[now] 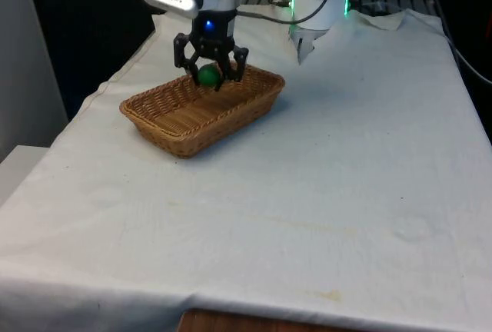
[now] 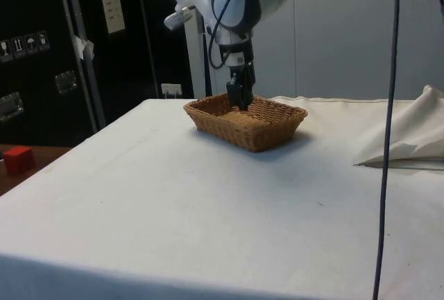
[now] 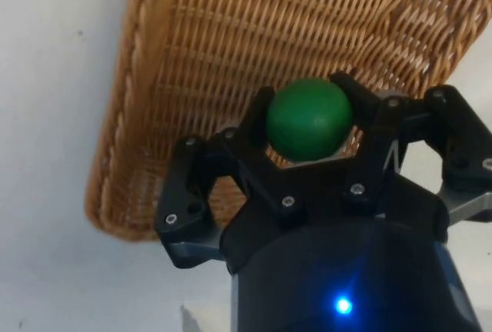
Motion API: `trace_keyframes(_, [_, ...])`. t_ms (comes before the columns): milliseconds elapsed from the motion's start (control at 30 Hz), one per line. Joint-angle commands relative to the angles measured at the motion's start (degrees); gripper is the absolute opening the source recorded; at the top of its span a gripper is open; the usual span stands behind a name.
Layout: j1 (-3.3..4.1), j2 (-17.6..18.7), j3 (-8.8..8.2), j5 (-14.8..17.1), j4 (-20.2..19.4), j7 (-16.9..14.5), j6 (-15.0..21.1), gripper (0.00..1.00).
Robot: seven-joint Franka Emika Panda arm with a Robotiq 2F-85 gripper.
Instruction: Pick up the ball and place it into the basket.
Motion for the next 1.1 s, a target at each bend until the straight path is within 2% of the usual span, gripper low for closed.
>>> trace_keyframes(0, [-0.69, 0.4, 0.74, 1.15, 0.06, -0.8, 0.69, 0.0])
trace_keyframes(167, [-0.57, 2.98, 0.92, 2.69, 0.23, -0.86, 2.52, 0.0])
trace_keyframes(200, [0.0, 3.04, 0.23, 2.06, 0.23, -0.4, 2.12, 0.0])
trace_keyframes(233, [-0.57, 3.38, 0.97, 2.92, 0.29, -0.8, 2.75, 0.0])
trace_keyframes(467, [-0.34, 5.16, 0.97, 3.55, 0.52, -0.69, 3.5, 0.0])
trace_keyframes(500, [0.0, 5.21, 0.52, 3.09, 0.52, -0.4, 3.15, 0.0])
trace_keyframes(567, [-0.29, 5.27, 0.97, 3.55, 0.52, -0.69, 3.5, 0.0])
trace_keyframes(600, [-0.29, 5.27, 0.97, 3.55, 0.52, -0.63, 3.5, 0.04])
trace_keyframes(633, [-0.29, 5.33, 0.97, 3.55, 0.52, -0.63, 3.5, 0.2])
trace_keyframes(733, [-0.29, 5.39, 0.97, 3.5, 0.52, -0.57, 3.5, 0.46])
trace_keyframes(767, [0.0, 5.33, 0.57, 3.09, 0.52, -0.34, 3.15, 0.6])
trace_keyframes(800, [-0.29, 5.44, 0.97, 3.5, 0.52, -0.57, 3.5, 0.6])
trace_keyframes(833, [-0.29, 5.44, 0.97, 3.5, 0.52, -0.57, 3.44, 0.68])
trace_keyframes(867, [-0.29, 5.44, 0.97, 3.5, 0.52, -0.57, 3.44, 0.86])
trace_keyframes(900, [-0.29, 5.5, 0.97, 3.5, 0.52, -0.57, 3.44, 0.94])
trace_keyframes(933, [-0.29, 5.5, 0.97, 3.5, 0.52, -0.57, 3.44, 1.0])
trace_keyframes(1033, [0.0, 5.44, 0.57, 3.09, 0.52, -0.34, 3.15, 1.0])
trace_keyframes(1067, [-0.23, 5.5, 0.97, 3.5, 0.52, -0.57, 3.44, 1.0])
